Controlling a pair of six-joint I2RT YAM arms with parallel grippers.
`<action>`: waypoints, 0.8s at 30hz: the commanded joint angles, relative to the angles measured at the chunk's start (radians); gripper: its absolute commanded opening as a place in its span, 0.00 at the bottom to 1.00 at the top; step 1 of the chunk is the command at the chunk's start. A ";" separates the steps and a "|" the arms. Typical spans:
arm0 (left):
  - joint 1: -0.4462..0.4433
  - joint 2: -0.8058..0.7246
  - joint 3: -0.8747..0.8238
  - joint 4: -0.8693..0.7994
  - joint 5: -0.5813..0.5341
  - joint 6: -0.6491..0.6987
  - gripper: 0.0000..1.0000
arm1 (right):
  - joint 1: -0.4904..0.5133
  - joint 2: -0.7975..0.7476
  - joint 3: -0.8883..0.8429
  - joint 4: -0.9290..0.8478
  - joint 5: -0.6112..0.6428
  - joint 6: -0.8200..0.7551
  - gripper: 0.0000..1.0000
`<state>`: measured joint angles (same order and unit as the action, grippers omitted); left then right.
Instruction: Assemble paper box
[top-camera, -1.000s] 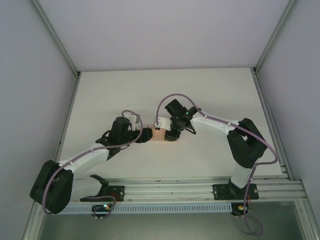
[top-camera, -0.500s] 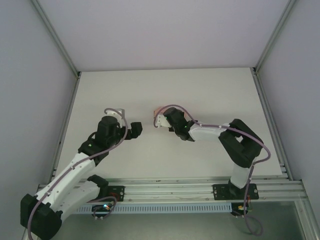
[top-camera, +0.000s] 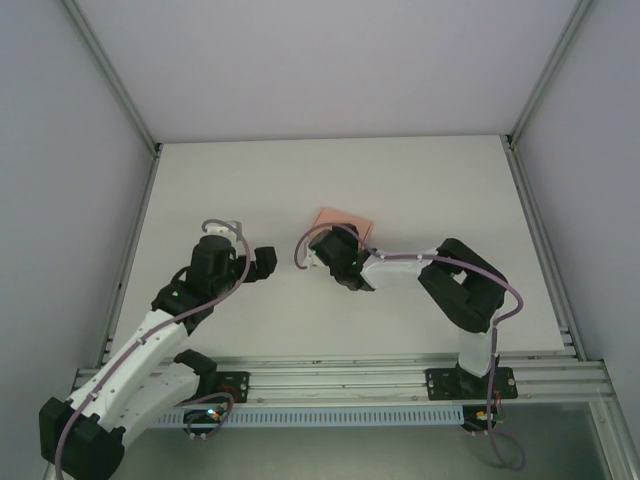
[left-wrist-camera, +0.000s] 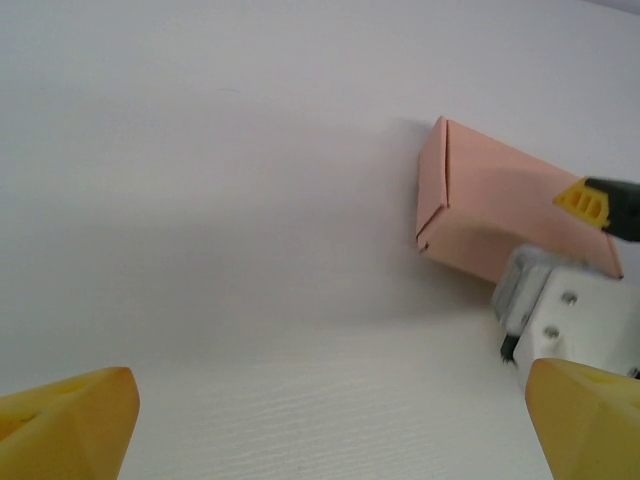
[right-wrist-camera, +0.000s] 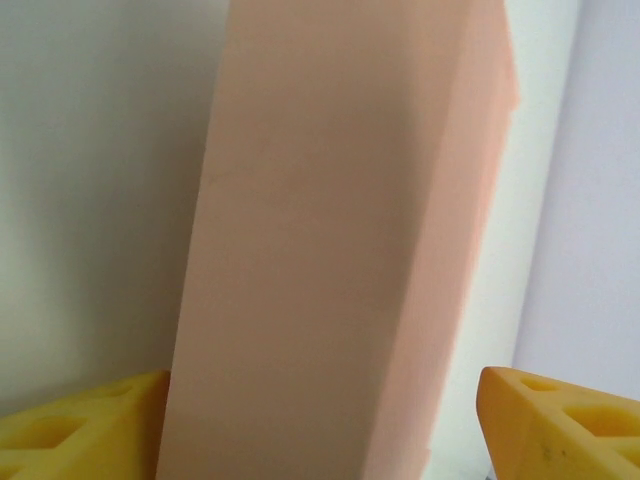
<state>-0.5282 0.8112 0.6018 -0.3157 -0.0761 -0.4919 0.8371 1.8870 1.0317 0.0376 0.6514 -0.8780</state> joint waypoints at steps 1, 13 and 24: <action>0.008 -0.010 -0.003 -0.025 -0.013 0.024 1.00 | 0.002 -0.035 -0.032 -0.087 0.004 0.051 0.82; -0.018 0.173 -0.098 0.331 0.338 0.003 1.00 | -0.114 -0.414 -0.063 -0.220 -0.593 0.394 0.99; -0.159 0.705 0.030 0.767 0.425 -0.016 0.95 | -0.472 -0.030 0.287 -0.348 -0.916 0.920 0.88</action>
<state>-0.6830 1.4490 0.5659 0.3096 0.2977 -0.5011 0.3855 1.7779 1.2724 -0.2070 -0.1474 -0.1242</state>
